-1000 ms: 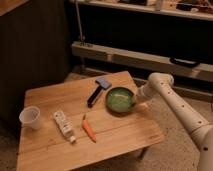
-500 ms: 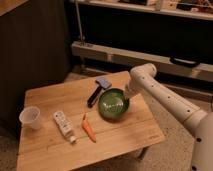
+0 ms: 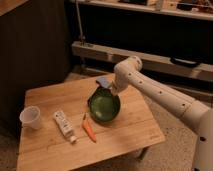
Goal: Drag the ceramic bowl in a circle
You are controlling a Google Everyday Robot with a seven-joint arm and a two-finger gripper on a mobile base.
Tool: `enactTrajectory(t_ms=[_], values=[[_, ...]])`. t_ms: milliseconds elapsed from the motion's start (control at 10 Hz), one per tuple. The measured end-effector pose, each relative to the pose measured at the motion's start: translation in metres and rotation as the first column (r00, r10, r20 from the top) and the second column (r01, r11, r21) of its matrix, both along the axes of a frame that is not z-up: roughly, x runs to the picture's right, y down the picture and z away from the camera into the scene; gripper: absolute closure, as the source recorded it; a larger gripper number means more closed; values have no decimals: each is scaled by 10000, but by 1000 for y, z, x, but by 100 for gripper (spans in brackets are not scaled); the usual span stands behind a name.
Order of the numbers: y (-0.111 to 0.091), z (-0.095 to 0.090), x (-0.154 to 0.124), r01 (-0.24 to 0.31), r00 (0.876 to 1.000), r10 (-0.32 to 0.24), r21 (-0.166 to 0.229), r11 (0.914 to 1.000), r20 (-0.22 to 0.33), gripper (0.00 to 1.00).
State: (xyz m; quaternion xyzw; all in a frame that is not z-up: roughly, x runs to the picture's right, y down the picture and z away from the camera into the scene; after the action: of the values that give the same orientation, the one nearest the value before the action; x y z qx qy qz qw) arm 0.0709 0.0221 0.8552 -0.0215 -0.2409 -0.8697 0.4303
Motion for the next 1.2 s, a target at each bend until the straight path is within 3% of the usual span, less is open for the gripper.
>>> enactTrajectory(t_ms=[400,600,900,1100,1200], values=[[31,46,29,-253,9988,215,-878,9958,-433,100],[32,48,55,-535,9932,451,-776,9955,-1071,100],[29,26,119,-799,9705,699,-343,9962,-2306,100],[43,3,163,-488,9523,425,-134,9987,-3023,100],[53,-6,173,-213,9491,164,-121,9997,-3146,100]])
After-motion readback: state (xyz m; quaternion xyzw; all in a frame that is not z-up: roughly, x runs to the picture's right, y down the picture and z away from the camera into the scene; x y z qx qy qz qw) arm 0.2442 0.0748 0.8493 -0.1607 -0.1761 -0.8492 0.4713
